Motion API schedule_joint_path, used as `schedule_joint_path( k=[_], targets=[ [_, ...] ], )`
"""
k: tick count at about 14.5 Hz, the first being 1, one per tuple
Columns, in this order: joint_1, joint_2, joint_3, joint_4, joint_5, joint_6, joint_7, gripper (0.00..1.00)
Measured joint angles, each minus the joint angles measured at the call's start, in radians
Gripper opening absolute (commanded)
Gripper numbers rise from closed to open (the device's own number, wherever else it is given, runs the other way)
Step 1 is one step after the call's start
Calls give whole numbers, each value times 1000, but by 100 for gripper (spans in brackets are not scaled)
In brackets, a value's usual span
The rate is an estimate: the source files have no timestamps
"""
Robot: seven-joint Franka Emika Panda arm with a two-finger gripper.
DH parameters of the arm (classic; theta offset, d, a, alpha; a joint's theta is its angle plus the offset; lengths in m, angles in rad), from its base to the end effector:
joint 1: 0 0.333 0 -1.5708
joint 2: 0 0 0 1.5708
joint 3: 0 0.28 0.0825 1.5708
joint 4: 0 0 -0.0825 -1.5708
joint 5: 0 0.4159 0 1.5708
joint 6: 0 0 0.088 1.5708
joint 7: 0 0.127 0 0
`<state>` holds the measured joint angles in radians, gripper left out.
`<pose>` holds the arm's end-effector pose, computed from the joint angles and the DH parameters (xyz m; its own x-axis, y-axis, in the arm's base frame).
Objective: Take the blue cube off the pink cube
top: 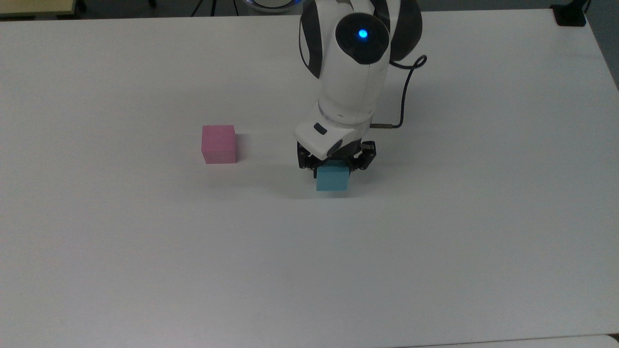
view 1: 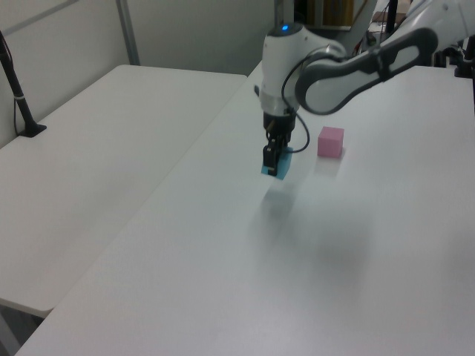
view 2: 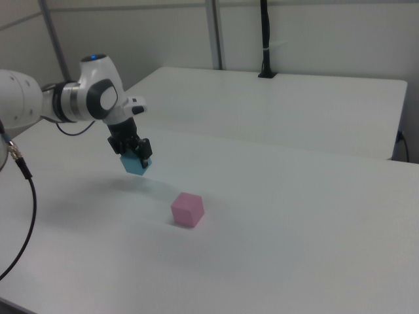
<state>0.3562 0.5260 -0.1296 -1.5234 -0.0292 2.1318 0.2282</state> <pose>0.6971 0.1694 0.2989 0.9940 0.0364 0.1029 0.0294 -0.9972 0.0693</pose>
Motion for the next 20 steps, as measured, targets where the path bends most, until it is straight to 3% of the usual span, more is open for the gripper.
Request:
schedule_joint_path(
  k=[2, 3, 4, 5, 12, 15, 20],
  targets=[
    [6, 68, 0, 36, 0, 56, 32, 39],
    [6, 100, -2, 60, 0, 63, 38, 45],
    [6, 124, -6, 82, 0, 63, 39, 66],
    [6, 137, -9, 94, 0, 68, 39, 100],
    [3, 132, -15, 130, 0, 77, 44, 100],
    [-13, 15, -39, 135, 0, -1, 52, 100],
    [-130, -292, -40, 45, -1, -363, -30, 100]
  ],
)
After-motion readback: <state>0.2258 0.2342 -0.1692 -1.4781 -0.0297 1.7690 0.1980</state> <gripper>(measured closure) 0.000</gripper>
